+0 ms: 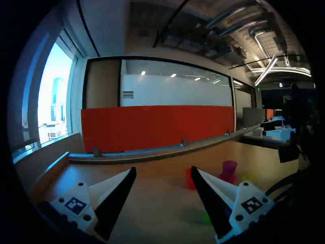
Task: Pour water
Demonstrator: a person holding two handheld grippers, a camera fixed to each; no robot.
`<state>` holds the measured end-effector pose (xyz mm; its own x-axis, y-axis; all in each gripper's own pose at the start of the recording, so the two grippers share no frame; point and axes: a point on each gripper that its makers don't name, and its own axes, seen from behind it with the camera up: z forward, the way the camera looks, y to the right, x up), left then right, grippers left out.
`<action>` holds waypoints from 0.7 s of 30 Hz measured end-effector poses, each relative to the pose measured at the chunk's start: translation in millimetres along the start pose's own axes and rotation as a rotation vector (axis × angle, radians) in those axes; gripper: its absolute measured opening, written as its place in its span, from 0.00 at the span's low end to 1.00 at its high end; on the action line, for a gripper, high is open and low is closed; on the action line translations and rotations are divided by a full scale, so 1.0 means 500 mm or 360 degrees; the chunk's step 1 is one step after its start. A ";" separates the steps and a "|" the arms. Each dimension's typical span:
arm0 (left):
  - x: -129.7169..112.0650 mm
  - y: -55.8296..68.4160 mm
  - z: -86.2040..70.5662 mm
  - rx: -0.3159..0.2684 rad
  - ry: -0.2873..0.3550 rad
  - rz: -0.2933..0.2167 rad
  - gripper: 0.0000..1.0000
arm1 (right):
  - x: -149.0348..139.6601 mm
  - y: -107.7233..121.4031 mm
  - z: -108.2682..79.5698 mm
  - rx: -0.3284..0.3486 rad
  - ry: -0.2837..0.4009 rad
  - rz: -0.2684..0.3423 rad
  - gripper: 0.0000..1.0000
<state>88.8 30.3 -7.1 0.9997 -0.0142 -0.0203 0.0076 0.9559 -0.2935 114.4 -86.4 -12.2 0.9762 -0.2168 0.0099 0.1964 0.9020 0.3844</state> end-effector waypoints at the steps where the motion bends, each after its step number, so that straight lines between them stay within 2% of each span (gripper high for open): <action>1: 0.005 -0.005 -0.006 0.0023 0.0020 -0.0014 1.00 | 0.004 0.009 -0.003 -0.0040 0.0016 0.0002 1.00; 7: 0.016 -0.024 -0.041 0.0141 0.0095 -0.0044 1.00 | 0.019 0.066 -0.025 -0.0296 0.0093 0.0029 1.00; 12: 0.022 -0.047 -0.063 0.0262 0.0136 -0.0045 1.00 | 0.026 0.101 -0.046 -0.0474 0.0149 0.0097 1.00; 15: 0.020 -0.058 -0.069 0.0321 0.0146 -0.0042 1.00 | 0.026 0.110 -0.054 -0.0532 0.0174 0.0154 1.00; 21: 0.007 -0.060 -0.071 0.0351 0.0138 -0.0026 1.00 | 0.021 0.112 -0.055 -0.0554 0.0202 0.0233 1.00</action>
<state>91.1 -8.8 -32.1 0.9937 -0.0460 -0.1019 0.0381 0.9962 -0.0788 138.4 -27.9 -16.0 0.9955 -0.0482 -0.0814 0.0525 0.9973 0.0515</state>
